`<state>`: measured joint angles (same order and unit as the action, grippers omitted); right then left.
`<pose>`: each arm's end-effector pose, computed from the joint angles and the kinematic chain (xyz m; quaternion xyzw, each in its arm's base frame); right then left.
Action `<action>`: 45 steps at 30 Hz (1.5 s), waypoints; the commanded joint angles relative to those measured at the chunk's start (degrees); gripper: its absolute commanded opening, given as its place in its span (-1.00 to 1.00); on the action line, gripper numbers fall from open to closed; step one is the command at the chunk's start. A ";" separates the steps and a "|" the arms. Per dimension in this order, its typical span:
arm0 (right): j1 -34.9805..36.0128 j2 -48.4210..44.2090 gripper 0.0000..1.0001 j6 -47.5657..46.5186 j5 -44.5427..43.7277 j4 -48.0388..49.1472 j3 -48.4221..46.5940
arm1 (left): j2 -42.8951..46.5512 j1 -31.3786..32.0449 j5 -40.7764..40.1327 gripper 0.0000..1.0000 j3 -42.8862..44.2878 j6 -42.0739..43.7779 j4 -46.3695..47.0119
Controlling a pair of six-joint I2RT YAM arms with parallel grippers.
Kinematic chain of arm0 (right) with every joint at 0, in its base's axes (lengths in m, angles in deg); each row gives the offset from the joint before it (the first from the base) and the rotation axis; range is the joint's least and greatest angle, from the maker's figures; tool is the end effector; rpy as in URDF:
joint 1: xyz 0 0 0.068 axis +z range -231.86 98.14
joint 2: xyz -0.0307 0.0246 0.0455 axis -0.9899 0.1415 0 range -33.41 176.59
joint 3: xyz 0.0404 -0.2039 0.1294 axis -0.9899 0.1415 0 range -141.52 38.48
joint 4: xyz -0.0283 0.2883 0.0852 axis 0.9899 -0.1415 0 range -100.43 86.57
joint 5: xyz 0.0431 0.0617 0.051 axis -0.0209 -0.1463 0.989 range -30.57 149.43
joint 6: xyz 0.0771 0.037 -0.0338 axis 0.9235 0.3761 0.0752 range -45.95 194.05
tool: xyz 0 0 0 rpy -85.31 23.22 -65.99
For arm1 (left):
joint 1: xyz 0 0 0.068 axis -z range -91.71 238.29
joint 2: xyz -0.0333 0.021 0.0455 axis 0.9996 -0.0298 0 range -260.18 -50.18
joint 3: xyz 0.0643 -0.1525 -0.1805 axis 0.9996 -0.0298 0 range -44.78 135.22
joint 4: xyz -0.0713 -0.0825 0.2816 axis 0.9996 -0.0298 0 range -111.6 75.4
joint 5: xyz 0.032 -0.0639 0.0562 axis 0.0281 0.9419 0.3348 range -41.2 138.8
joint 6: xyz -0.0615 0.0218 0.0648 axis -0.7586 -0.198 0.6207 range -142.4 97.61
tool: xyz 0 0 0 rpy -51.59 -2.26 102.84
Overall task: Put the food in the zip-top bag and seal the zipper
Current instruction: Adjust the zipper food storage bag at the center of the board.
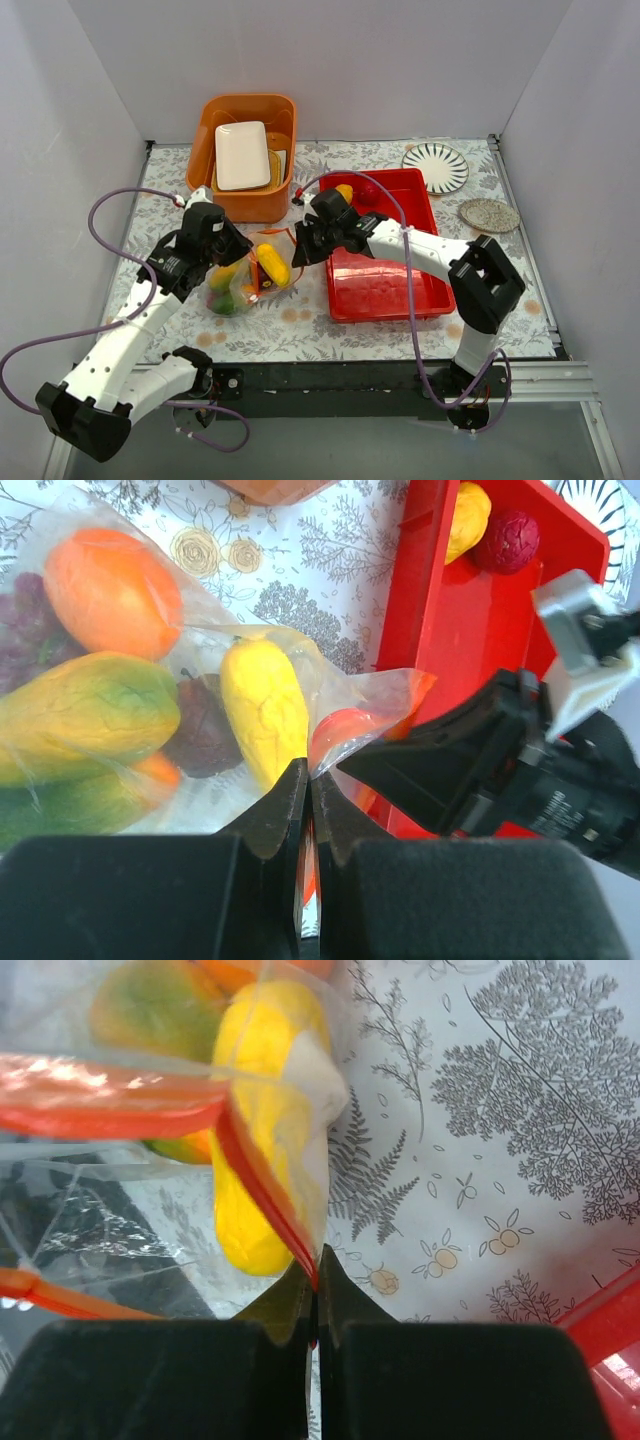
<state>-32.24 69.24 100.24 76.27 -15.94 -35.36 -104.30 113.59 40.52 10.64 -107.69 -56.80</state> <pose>0.2847 0.3716 0.1556 -0.2421 0.8703 0.3558 0.2397 0.2640 -0.1116 0.2684 -0.4796 0.7707 -0.3033 0.2899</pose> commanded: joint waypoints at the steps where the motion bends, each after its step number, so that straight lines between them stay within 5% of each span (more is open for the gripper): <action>1: 0.21 -7.45 -0.97 -0.97 1.79 1.26 -5.86 | 1.75 -0.07 -3.84 -0.97 4.34 0.48 -2.01; 14: 3.55 -1.50 -0.97 -3.26 5.47 -5.68 -22.30 | 0.69 -0.07 -13.60 -0.99 14.01 0.31 -6.93; 23: 4.51 1.58 -0.97 -1.85 11.63 -1.91 -23.10 | 3.51 -0.07 -19.85 -0.81 16.57 2.24 -9.40; 32: 3.11 5.28 -0.94 4.65 9.70 0.03 -13.53 | -0.19 -0.07 -11.51 -0.87 6.12 1.54 -4.92; 35: 2.58 5.19 -0.80 4.57 8.39 -1.10 -9.84 | -0.36 -0.07 -6.59 -0.95 1.11 -0.39 -3.34; 39: 1.35 1.95 -0.23 4.57 2.33 -5.41 -8.51 | 0.95 -0.07 -2.28 -0.99 -2.59 -2.33 0.70; 45: -0.93 -5.52 0.17 2.81 -4.97 -5.86 -7.89 | 1.66 -0.07 -0.25 -0.97 -2.51 -2.25 4.13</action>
<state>-31.63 71.71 104.20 77.43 -22.19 -42.70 -104.39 113.55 37.49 7.21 -109.70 -56.89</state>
